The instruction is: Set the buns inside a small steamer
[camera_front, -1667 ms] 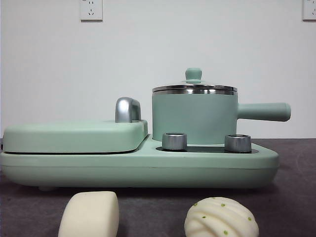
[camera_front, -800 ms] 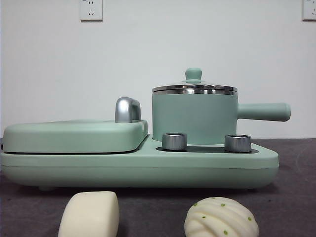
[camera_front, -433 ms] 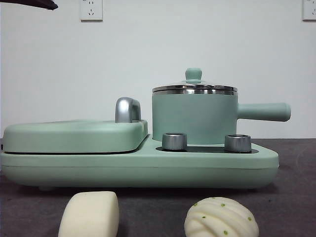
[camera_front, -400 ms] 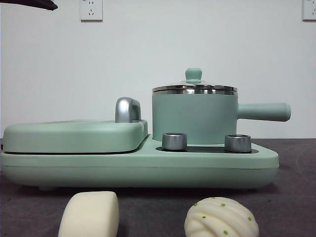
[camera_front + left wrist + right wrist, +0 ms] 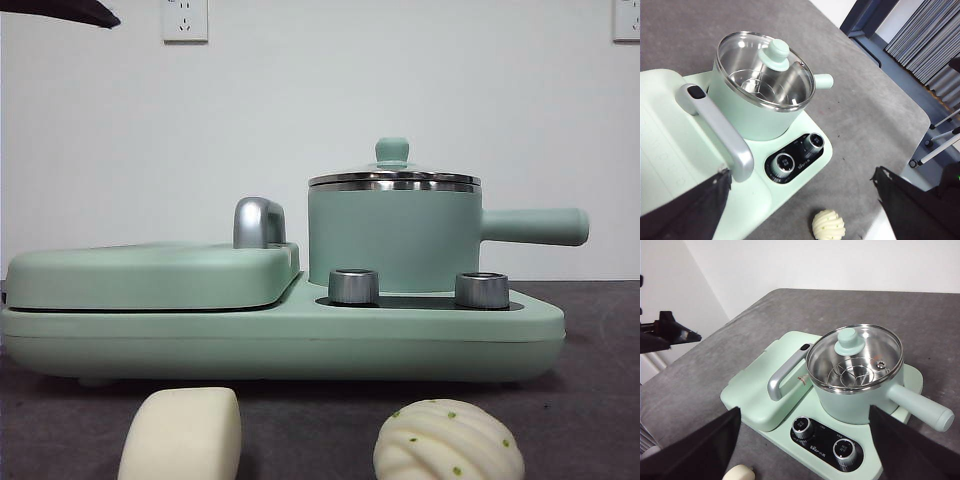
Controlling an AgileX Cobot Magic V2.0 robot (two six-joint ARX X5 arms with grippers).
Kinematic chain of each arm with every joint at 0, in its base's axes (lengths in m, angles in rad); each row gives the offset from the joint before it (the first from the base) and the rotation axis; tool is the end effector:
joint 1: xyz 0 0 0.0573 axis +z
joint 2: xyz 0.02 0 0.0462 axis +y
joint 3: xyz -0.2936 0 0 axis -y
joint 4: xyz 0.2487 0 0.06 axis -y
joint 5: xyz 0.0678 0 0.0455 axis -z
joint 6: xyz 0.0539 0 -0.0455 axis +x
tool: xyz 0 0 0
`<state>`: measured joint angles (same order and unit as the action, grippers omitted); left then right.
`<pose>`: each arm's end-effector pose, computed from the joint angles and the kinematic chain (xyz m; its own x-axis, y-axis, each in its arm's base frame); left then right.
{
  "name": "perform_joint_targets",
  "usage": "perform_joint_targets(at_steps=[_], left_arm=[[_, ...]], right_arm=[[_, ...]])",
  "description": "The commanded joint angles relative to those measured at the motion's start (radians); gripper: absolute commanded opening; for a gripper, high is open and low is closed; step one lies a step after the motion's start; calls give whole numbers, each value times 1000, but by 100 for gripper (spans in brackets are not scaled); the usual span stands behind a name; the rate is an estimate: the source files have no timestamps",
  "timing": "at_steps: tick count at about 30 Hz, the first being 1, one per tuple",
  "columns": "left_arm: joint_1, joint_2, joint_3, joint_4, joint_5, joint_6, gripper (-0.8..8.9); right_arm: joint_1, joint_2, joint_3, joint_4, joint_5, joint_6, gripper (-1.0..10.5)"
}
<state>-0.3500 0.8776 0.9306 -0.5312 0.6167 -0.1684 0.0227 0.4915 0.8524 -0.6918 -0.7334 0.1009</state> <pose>0.1554 -0.0899 0.3510 0.4821 -0.7916 -0.3754 0.6788 0.6084 -0.4112 0.0738 0.0378 0.3510 0.6872 0.6852 -0.2414 -0.6138 0.7254 0.3116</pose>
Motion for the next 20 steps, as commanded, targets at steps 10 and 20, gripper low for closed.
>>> perform_joint_targets(at_steps=[10, 20], left_arm=[[-22, 325, 321, -182, 7, 13, 465], [-96, 716, 772, -389, -40, 77, 464]], right_arm=[[2, 3, 16, -1, 0, -8, 404], [2, 4, 16, -5, 0, -8, 441]])
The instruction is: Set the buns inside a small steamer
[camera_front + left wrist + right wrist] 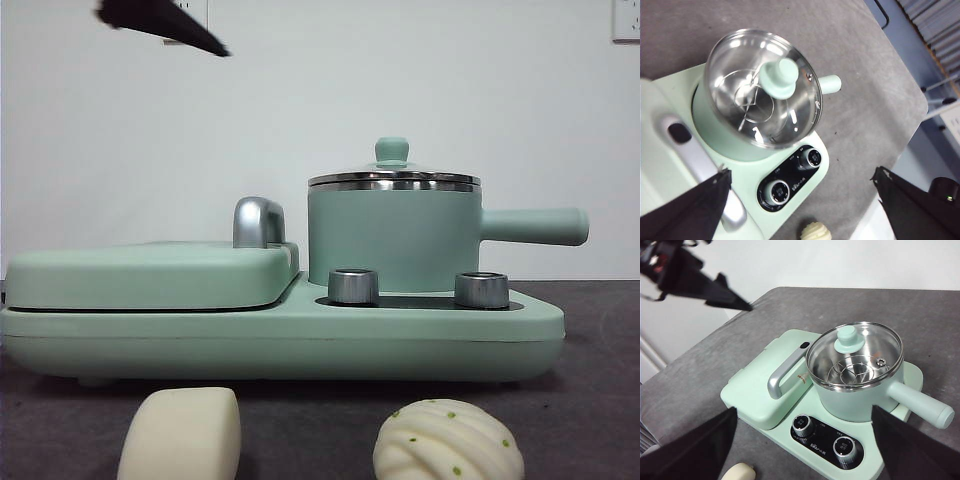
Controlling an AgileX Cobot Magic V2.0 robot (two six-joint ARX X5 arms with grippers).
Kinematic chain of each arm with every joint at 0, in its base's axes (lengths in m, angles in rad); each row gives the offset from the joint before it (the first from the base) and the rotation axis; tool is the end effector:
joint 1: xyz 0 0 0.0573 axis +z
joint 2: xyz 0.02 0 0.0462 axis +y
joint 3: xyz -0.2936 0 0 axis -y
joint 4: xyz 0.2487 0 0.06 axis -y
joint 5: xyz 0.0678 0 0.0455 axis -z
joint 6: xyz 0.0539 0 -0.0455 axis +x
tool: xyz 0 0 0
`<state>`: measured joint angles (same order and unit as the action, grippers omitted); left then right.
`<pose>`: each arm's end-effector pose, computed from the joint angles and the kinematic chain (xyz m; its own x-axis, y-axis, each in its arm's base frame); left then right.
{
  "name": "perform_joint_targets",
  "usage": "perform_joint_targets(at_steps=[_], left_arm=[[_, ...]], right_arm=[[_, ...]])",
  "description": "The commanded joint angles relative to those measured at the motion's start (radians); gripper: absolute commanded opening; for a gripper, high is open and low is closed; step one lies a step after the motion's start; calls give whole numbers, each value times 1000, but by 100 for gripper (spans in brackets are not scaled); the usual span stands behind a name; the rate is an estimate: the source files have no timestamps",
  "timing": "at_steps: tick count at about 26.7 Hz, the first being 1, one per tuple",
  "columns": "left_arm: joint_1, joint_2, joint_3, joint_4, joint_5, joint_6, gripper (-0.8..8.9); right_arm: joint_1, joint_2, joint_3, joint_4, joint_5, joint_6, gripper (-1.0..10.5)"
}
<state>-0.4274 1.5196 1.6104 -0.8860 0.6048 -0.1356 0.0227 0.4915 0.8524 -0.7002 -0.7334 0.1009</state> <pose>0.2837 -0.1629 0.3990 0.2885 -0.7562 -0.5874 0.6090 0.6183 -0.4969 0.0735 0.0378 0.3501 0.6852 0.6851 -0.2473 -0.6111 0.7254 0.3166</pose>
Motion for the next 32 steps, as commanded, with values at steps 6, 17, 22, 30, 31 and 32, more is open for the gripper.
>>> perform_joint_targets(at_steps=[6, 17, 22, 30, 31, 32], left_arm=[[-93, 306, 386, -203, -192, 132, 463], [-203, 647, 821, -401, -332, 170, 463], [-251, 676, 838, -368, -436, 227, 463], [-299, 708, 838, -301, -482, 274, 434], [-299, 715, 838, -303, -482, 274, 422], [-299, 720, 838, -304, -482, 274, 422]], right_arm=[[2, 3, 16, 5, 1, -8, 442], [2, 3, 16, 3, 1, -7, 442], [2, 4, 16, 4, 1, -7, 442], [2, 4, 16, 3, 1, -7, 442], [2, 4, 16, 3, 1, -7, 442], [2, 4, 16, 3, 1, -7, 442]])
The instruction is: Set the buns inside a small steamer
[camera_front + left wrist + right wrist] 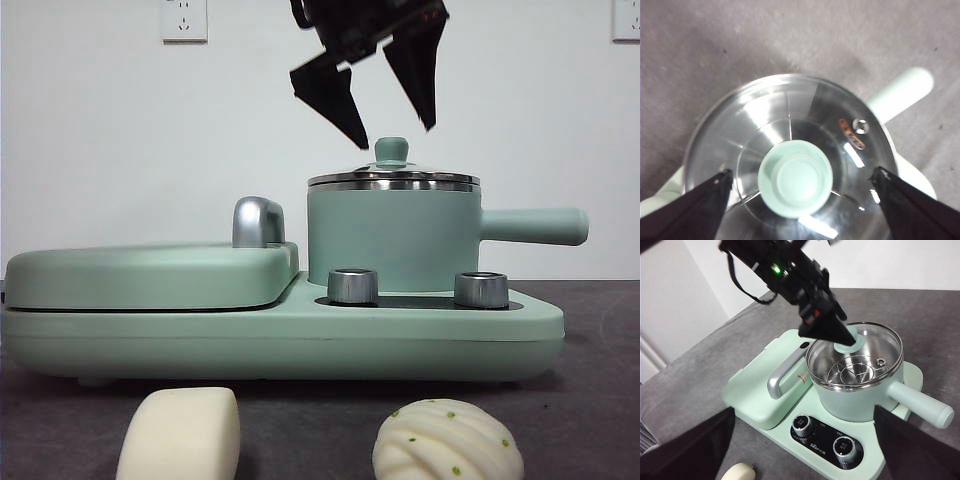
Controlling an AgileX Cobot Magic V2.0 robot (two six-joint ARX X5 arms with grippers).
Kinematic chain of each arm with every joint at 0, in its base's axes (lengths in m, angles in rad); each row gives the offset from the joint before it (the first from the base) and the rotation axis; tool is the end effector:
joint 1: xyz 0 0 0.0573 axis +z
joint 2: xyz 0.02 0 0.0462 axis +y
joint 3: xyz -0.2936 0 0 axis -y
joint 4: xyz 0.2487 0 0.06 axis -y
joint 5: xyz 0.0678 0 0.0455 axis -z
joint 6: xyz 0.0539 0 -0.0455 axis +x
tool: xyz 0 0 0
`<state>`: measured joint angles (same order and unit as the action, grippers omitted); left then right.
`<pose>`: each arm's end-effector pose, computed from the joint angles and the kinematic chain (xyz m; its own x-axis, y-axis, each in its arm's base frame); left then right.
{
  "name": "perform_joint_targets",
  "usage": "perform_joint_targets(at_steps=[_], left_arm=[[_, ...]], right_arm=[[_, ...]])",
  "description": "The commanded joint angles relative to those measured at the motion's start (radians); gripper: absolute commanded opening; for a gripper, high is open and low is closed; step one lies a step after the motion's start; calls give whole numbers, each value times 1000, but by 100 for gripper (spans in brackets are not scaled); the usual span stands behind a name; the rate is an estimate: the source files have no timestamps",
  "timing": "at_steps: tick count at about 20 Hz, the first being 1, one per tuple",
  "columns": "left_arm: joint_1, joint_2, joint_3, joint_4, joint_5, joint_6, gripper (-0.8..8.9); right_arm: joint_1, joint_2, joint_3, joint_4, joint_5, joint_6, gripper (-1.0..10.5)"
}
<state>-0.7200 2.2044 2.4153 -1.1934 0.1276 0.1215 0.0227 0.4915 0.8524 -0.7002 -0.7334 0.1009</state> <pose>0.3652 -0.3294 0.3500 0.3299 -0.4586 -0.8251 0.7777 0.6275 -0.0378 0.0735 0.0378 0.3501 0.6852 0.6851 -0.2473 -0.6111 0.7254 0.3166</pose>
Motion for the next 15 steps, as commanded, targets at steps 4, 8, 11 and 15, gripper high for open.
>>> perform_joint_targets(at_steps=[4, 8, 11, 15], left_arm=[[-6, 42, 33, 8, -5, 19, 306], [-6, 52, 33, -14, -5, 20, 276], [-6, 53, 33, -16, -5, 22, 242], [-6, 53, 33, -19, -5, 25, 157]], right_arm=[[2, 4, 16, 3, 1, -7, 442], [2, 4, 16, 3, 1, -7, 442], [2, 4, 16, -5, 1, -7, 442], [2, 4, 16, -11, 1, -7, 442]])
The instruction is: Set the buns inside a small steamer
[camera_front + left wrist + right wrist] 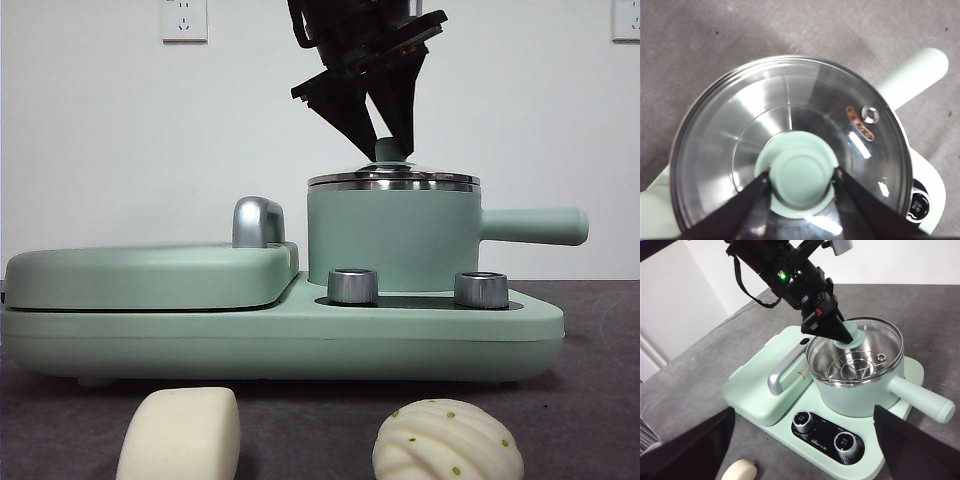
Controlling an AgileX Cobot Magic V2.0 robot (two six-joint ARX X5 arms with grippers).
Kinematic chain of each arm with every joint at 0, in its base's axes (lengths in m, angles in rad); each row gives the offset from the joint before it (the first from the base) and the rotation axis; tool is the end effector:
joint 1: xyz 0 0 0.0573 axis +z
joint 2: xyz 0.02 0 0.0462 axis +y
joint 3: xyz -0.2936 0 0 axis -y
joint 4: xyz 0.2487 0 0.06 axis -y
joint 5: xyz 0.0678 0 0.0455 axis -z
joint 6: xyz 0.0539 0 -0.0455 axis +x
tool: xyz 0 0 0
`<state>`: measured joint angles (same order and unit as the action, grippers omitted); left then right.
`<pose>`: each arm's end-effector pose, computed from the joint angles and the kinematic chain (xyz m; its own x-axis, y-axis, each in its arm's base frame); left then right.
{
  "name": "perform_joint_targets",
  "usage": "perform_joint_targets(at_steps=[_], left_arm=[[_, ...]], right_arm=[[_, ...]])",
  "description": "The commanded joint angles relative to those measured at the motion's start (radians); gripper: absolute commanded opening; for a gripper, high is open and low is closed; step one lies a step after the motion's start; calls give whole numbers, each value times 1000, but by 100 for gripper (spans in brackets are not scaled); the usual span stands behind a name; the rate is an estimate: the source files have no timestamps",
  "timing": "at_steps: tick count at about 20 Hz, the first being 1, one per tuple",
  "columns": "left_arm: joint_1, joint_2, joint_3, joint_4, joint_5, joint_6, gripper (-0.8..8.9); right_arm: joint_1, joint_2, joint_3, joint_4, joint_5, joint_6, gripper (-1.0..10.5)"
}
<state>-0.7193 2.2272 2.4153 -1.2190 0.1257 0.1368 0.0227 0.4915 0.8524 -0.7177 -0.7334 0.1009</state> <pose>0.3676 -0.3310 0.3375 0.3010 -0.4303 -0.8510 0.7836 0.6202 -0.0364 0.0729 0.0377 0.3484 0.6807 0.6850 -0.2595 -0.6055 0.7256 0.3270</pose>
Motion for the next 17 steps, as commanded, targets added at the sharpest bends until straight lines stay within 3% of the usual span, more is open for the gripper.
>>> perform_joint_targets(at_steps=[1, 14, 17], left_arm=[[-7, 31, 33, 7, -3, 17, 122], [6, -16, 118, -63, -3, 10, 114], [34, -52, 118, -100, -3, 7, 114]], right_arm=[[2, 4, 16, 6, 1, -7, 442], [2, 4, 16, 8, 0, -7, 442], [3, 8, 16, 7, -5, 24, 442]])
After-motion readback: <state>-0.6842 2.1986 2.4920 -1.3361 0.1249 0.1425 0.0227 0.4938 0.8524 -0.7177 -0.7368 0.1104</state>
